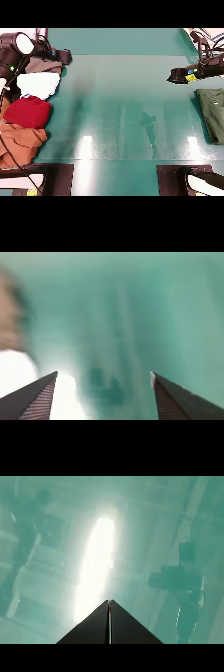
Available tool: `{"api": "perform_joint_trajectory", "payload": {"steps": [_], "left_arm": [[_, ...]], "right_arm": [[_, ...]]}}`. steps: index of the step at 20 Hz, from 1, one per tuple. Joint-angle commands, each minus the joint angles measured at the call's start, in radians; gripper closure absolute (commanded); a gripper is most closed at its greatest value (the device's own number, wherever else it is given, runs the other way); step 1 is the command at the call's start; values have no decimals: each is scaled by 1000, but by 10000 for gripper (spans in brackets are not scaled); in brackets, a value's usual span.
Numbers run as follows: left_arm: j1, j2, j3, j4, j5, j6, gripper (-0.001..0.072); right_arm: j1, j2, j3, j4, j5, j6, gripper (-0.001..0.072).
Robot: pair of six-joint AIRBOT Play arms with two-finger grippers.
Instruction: Fold the shirts.
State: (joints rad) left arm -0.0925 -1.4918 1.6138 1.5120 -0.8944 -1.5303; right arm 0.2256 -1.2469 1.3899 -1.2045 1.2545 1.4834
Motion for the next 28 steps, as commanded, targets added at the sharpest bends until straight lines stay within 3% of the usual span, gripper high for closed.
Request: {"api": "perform_joint_trajectory", "payload": {"steps": [1,6,17,18,22,28], "left_arm": [[135,-134,75,78,73,-35,-5],[254,-332,188,33,74,-35,-6],[262,-490,225,26,140,-33,-4],[262,-490,225,26,156,-33,80],[262,-485,227,-2,182,-34,682],[261,-473,421,-18,30,-43,686]], "right_arm": [[1,-1,0,1,-5,0,695],[1,-2,0,8,-2,1,695],[1,-3,-131,61,-26,1,695],[1,-3,-133,61,-24,1,695],[1,-2,-132,63,-20,1,695],[1,-2,-132,89,-21,1,695]]}}
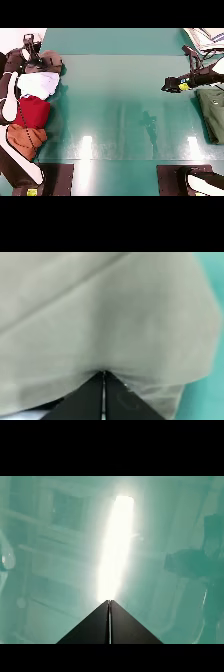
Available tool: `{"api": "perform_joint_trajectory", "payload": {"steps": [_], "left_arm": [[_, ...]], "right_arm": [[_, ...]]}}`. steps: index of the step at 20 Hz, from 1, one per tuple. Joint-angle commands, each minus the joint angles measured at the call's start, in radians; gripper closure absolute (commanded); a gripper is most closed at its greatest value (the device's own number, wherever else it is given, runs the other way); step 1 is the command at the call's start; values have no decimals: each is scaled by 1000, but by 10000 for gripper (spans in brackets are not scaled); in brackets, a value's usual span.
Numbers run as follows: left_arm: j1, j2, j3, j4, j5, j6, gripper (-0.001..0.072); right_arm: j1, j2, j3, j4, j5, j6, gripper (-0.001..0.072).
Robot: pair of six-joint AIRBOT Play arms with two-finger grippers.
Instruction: Fold the shirts.
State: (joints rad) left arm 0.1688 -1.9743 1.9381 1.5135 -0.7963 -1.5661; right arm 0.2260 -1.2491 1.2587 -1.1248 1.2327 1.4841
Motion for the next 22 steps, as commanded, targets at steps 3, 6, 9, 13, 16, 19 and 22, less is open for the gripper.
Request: {"api": "perform_joint_trajectory", "payload": {"steps": [3,6,9,13,16,19,22], "left_arm": [[-17,136,140,-84,-11,-1,686],[-70,327,140,-87,3,56,686],[-147,521,140,-110,-8,101,686],[-312,749,139,-108,-66,135,686],[-440,825,127,-108,-161,115,686],[-576,832,44,-108,-341,33,686],[-727,830,-177,-110,-400,-25,685]], "right_arm": [[1,0,15,8,-3,0,696],[-1,0,96,-1,-51,0,696],[-2,0,224,-3,-120,-1,695],[-2,0,403,-5,-163,-1,696],[-2,0,520,-29,-143,-1,696],[-2,0,621,-29,-91,-1,695],[-2,0,698,-29,-5,-1,695]]}}
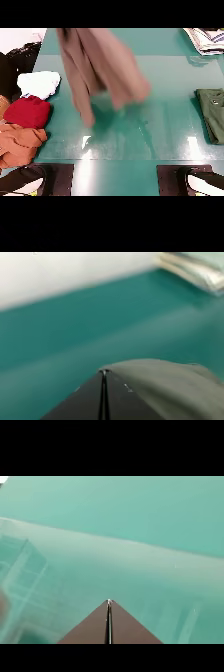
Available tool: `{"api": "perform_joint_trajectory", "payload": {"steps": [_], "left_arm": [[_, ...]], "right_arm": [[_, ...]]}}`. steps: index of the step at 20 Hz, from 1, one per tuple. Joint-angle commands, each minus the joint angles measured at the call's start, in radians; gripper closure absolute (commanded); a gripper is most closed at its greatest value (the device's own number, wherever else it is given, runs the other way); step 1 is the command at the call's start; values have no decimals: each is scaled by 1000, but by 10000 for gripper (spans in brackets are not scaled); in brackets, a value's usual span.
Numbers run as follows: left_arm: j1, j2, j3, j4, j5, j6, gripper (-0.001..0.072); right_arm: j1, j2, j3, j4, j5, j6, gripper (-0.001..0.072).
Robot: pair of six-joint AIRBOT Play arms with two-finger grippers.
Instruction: Fold the shirts.
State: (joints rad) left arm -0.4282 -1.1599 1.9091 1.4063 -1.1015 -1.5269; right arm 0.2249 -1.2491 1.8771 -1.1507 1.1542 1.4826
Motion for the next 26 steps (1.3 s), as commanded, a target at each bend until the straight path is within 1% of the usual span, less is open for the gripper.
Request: {"api": "perform_joint_trajectory", "payload": {"steps": [1,2,4,5,6,7,8,9,11,13,14,16,19,21,24,26], "left_arm": [[-180,15,-237,-7,-83,-88,685],[-223,15,-320,-25,-60,-104,684],[-294,15,-481,-106,10,-106,683],[-319,15,-550,-151,37,-104,636],[-336,15,-599,-175,55,-104,301],[-339,15,-629,-176,51,-105,10],[-328,16,-631,-154,22,-104,92],[-306,21,-618,-106,-16,-105,106],[-221,44,-571,-14,-109,-108,106],[-97,85,-555,71,-177,-108,106],[-27,98,-562,94,-204,-108,106],[122,101,-615,93,-240,-100,107],[296,101,-796,48,-199,-71,106],[371,101,-929,-27,-150,-11,106],[451,90,-1102,-195,-52,94,107],[473,71,-1169,-267,18,138,106]], "right_arm": [[0,0,98,-3,108,0,695],[0,0,112,-3,140,0,695],[0,0,129,-3,197,0,695],[0,0,131,-3,215,0,695],[0,0,131,-3,229,0,696],[0,0,130,-3,242,0,695],[0,0,130,-2,251,0,695],[0,0,130,-2,263,0,696],[0,0,130,-2,274,0,695],[0,0,130,-2,283,0,696],[0,0,130,-3,289,0,695],[0,0,129,-2,289,0,695],[0,-1,129,-2,290,0,695],[0,-1,129,-3,288,0,695],[0,-2,129,-3,286,0,695],[0,-4,129,-3,286,0,695]]}}
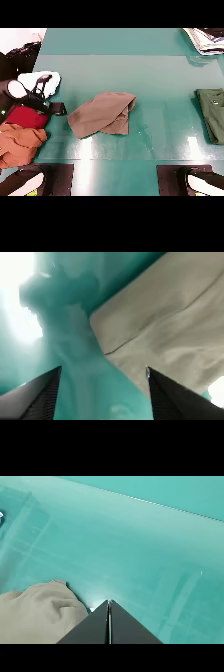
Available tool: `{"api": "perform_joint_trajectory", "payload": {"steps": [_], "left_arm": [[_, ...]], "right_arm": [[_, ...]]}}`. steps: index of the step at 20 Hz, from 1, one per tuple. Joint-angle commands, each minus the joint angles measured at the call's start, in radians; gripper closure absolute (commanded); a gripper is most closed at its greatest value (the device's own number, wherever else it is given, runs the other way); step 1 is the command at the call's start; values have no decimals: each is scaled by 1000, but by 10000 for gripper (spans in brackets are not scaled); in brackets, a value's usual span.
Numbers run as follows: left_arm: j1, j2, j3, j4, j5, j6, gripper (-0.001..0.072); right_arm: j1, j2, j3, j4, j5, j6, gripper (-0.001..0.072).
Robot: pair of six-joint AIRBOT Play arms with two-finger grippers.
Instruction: Fold the shirts.
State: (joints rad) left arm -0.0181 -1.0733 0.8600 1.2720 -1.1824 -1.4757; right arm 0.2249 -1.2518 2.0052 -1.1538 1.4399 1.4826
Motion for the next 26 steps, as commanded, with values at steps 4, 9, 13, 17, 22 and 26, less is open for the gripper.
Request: {"api": "perform_joint_trajectory", "payload": {"steps": [4,9,13,17,22,26], "left_arm": [[63,-91,-140,-246,167,115,106],[63,-166,-140,-360,168,149,109],[63,-156,-43,-351,113,149,676],[63,-156,199,-327,22,150,684],[62,-156,346,-331,10,148,683],[63,-156,346,-330,11,148,684]], "right_arm": [[0,-3,1,1,1,1,696],[0,-3,1,1,18,1,695],[0,16,-68,0,118,0,695],[0,103,-442,1,95,1,695],[0,157,-1075,184,-135,0,217],[72,58,-1348,470,-361,-144,233]]}}
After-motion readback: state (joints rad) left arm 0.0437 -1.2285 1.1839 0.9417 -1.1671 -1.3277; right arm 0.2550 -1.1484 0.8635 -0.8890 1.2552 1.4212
